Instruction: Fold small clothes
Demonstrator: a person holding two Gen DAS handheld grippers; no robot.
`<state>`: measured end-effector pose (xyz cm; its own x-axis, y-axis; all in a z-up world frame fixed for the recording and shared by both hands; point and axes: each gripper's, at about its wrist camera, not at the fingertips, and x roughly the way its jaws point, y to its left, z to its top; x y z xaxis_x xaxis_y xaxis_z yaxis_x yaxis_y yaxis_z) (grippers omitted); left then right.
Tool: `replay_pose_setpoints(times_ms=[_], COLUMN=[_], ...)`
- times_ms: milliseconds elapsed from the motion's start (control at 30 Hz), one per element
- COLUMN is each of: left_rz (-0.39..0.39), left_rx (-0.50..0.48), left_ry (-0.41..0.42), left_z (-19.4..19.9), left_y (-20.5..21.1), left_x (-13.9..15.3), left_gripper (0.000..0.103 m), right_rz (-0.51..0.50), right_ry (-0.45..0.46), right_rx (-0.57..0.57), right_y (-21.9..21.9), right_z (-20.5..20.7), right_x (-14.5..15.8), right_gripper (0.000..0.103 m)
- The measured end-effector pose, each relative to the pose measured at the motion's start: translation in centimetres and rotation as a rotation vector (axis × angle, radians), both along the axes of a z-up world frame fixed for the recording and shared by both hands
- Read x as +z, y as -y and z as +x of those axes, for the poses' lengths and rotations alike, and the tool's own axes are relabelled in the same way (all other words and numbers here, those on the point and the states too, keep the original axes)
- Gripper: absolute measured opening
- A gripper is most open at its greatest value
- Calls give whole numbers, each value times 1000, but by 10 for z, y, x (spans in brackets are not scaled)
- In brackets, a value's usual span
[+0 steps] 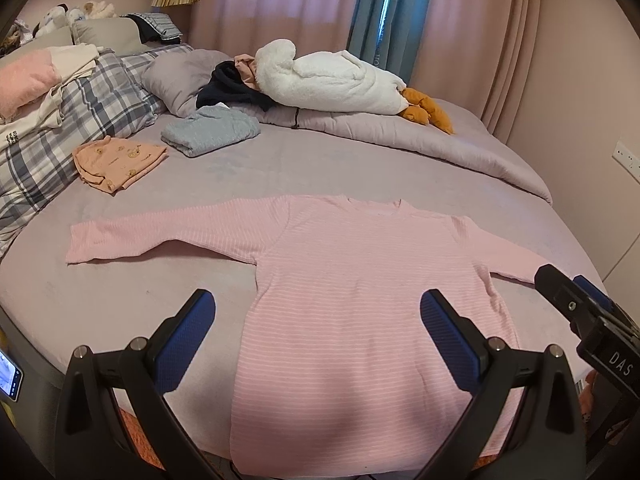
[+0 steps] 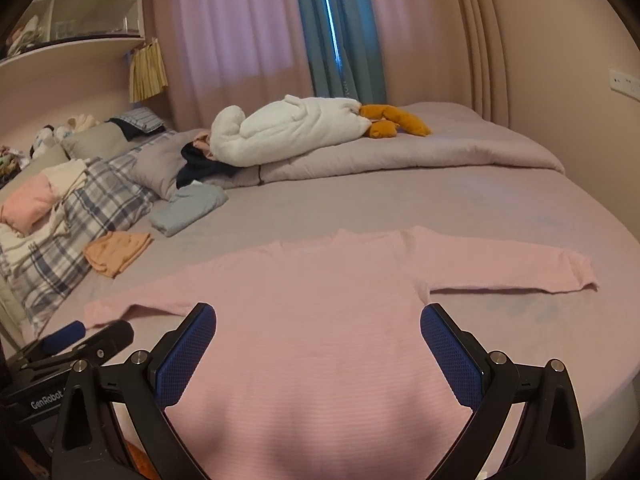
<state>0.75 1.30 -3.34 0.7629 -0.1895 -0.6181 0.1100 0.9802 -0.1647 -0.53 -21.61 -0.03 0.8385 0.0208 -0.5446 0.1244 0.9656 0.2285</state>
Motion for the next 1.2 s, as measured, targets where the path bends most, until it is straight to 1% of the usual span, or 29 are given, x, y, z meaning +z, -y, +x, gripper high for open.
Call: replay_pose_setpoints(times_ms=[333, 500, 667, 1200], left_rz=[-12, -41, -44, -56], left_rx=[-8, -30, -29, -21], left_ry=[-9, -8, 2, -4], left_z=[1, -1, -4, -2], left_y=[-1, -1, 0, -5], left_x=[2, 5, 8, 8], left_gripper=[103, 103, 102, 102], right_rz=[-6, -10, -20, -19], right_ry=[-1, 1, 10, 8], right_rx=[-2, -5, 0, -1], right_y=[-1, -1, -1, -4], right_z=[-1, -1, -1, 0], right_x=[1, 1, 3, 4], right_gripper=[102, 102, 102, 102])
